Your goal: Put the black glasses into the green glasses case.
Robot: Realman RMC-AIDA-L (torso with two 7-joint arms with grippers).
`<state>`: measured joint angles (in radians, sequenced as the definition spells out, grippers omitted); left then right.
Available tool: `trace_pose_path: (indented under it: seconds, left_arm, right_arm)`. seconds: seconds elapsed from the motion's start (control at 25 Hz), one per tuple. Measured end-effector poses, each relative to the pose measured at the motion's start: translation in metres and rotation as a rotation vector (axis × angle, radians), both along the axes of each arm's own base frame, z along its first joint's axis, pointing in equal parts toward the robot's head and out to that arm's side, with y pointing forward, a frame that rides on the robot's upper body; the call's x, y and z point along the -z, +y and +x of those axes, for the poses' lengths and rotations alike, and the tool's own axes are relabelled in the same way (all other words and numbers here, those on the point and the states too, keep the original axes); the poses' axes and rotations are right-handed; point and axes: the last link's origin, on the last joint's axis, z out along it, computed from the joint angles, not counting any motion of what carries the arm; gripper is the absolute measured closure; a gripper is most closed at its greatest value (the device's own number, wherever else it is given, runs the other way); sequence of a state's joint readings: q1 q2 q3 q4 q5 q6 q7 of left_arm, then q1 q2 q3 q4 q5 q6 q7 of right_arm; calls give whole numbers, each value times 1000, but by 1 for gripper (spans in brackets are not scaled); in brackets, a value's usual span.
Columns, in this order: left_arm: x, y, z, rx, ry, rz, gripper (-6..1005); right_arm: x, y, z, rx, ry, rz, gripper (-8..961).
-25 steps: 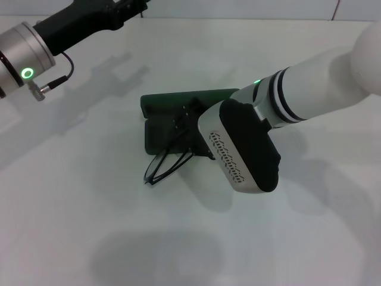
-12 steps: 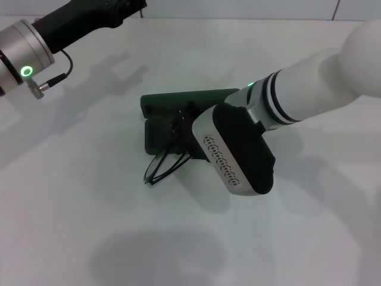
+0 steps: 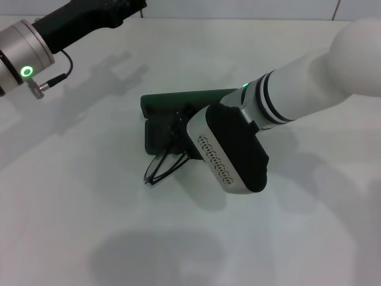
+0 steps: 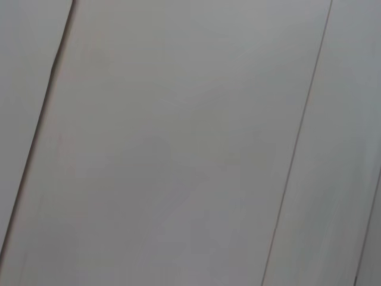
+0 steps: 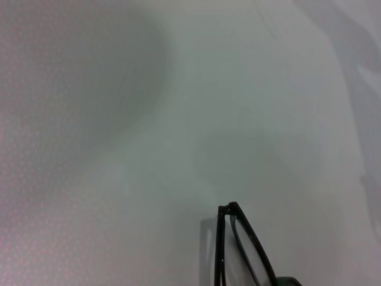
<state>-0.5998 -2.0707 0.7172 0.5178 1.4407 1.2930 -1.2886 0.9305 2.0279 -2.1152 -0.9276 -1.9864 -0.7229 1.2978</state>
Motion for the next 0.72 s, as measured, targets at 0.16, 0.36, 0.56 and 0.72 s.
trace_pose_path:
  seconds: [0.16,0.36,0.56,0.72]
  left_arm:
    - [1,0,0,0,-1,-2,303]
    - [0,0,1,2,2,0,303]
    - [-1,-1,-1,-1,4,2,303]
    - [-1,-1,-1,0,6,0,303]
  right_arm:
    - [2,-2,2,-8,-5,0,698]
    - [2,-2,-1,5,17,1,819]
    - [-3,-7,-2,-12,78,40,838]
    - [-7,-10,3,-24,108,85,848]
